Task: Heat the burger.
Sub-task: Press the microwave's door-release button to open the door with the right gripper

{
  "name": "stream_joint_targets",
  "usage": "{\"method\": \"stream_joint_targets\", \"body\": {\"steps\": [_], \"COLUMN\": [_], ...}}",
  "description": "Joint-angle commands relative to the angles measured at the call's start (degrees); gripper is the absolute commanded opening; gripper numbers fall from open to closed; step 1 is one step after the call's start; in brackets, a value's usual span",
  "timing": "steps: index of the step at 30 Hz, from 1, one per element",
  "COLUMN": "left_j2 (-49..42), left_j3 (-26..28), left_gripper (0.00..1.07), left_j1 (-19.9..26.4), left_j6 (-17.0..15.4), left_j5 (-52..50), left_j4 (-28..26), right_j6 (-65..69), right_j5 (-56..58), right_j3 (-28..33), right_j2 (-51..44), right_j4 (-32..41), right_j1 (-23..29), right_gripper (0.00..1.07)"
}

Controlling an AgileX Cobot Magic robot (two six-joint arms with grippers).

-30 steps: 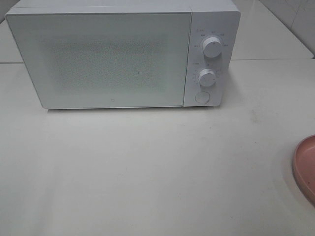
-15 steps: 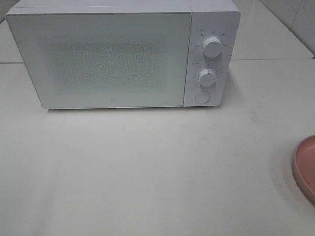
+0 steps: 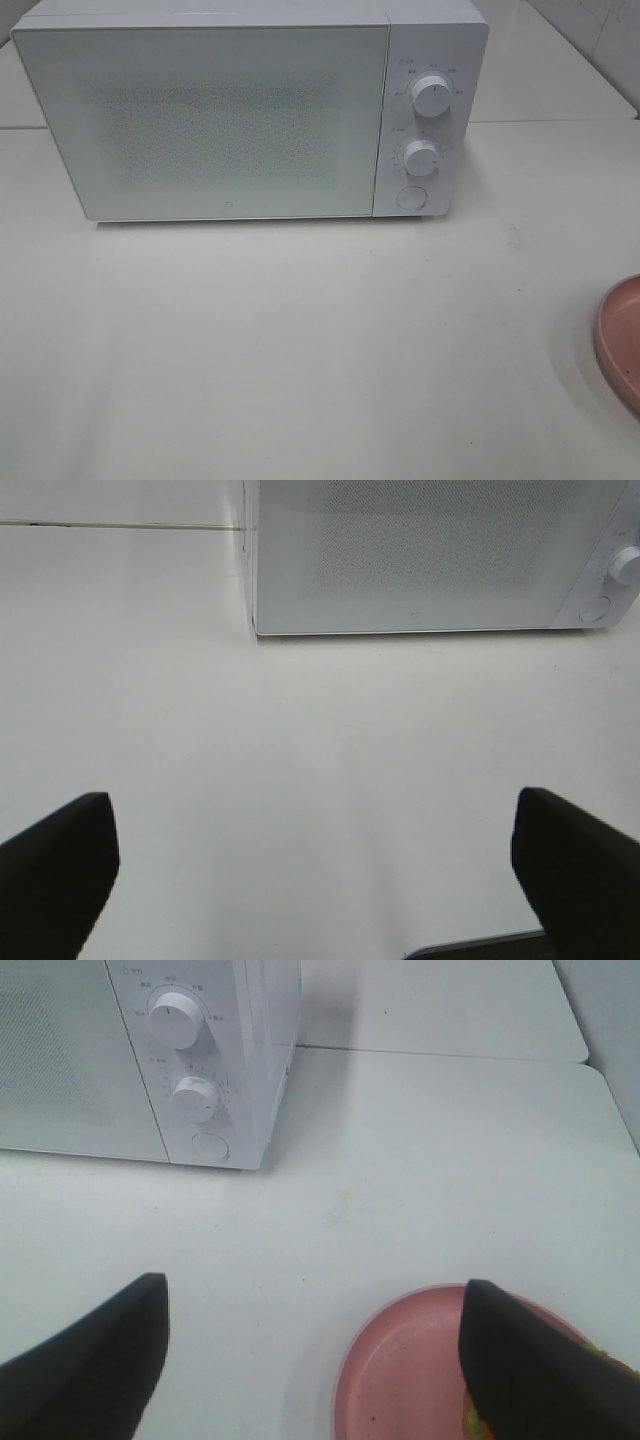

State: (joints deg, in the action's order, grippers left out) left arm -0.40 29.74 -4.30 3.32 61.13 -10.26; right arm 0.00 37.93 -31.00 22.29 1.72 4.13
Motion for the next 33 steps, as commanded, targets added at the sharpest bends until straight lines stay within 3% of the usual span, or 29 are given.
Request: {"method": "stream_joint_targets", "body": {"steps": [1,19,26,28,33], "left_j2": [-1.32,-1.32,-1.32,-1.32,-1.32], "left_j3": [-0.11,-0.11,-0.11,-0.11,-0.11], "left_gripper": [1.0,1.0,1.0,1.0,1.0], "left_j1": [0.11,0.11,0.11,0.11,0.11], "left_j6": [0.06,0.06,0.06,0.06,0.06], "left_j5": [0.06,0.06,0.06,0.06,0.06], "left_j4": [-0.06,-0.06,-0.06,-0.06,-0.06], "right_j6": [0.0,0.0,4.3,4.93,4.93], "right_j5": [-5.56,-22.17,-34.21,-43.03,-51.85], "right_j3": [0.0,0.0,0.8,3.09,6.59], "right_j2": [3.27,19.77,26.18,28.07,31.11], "right_j4": [0.17,0.34,0.34,0.34,0.17], "right_j1": [-0.06,-0.06,-0.06,-0.06,-0.06], "right_gripper": [0.76,0.76,0.76,0.76,0.76]}}
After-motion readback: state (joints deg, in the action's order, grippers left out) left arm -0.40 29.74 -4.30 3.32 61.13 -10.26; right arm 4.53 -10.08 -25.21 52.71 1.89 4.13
